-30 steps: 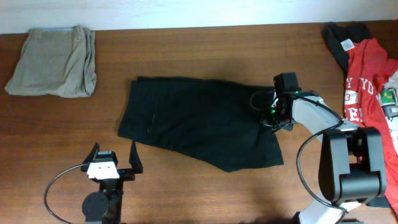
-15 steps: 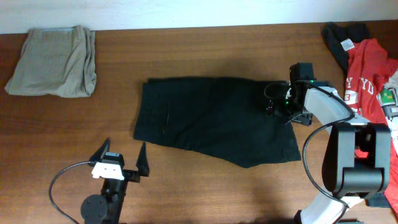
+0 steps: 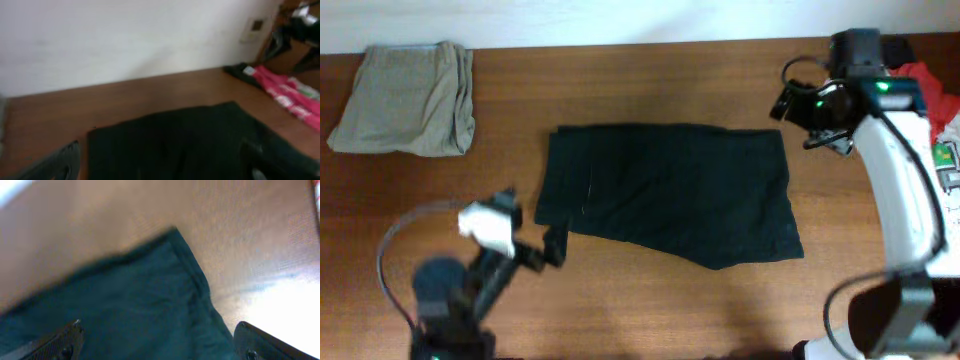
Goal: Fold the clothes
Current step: 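Move the right gripper back and grasp the shorts' left edge with the left gripper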
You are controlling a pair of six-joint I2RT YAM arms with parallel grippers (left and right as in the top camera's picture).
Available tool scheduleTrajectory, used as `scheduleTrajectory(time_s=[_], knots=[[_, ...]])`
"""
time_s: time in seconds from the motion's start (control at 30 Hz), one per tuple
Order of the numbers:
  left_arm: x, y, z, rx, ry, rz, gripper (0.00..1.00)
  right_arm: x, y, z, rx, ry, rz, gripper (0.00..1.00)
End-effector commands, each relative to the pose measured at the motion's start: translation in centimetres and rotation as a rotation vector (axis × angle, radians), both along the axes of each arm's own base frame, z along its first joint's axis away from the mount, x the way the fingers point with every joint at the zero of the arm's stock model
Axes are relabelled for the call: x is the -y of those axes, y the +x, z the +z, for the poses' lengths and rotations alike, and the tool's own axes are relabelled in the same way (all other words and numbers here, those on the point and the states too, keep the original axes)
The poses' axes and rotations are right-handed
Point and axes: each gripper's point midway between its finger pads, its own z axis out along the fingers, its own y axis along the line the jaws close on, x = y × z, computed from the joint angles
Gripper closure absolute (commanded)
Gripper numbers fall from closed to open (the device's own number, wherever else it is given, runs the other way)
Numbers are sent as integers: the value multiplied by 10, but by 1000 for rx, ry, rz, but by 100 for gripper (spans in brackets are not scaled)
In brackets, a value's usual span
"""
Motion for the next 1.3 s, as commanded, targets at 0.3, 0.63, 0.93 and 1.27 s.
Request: scheduleTrajectory(time_s=[0.3,0.63,0.93,1.27], knots=[[45,105,-44,-646,-28,-210,1,19,-5,6,-6,-73,-100,2],[5,143,-141,-869,148,38,1,46,-14,7,-35,-218,-173,1],[-17,141,-193,-1009,53,-47,1,52,-17,8,-39,-252,-191,1],[-16,129,-253,-1160,57,-77,1,52,-17,8,-39,-252,-191,1]])
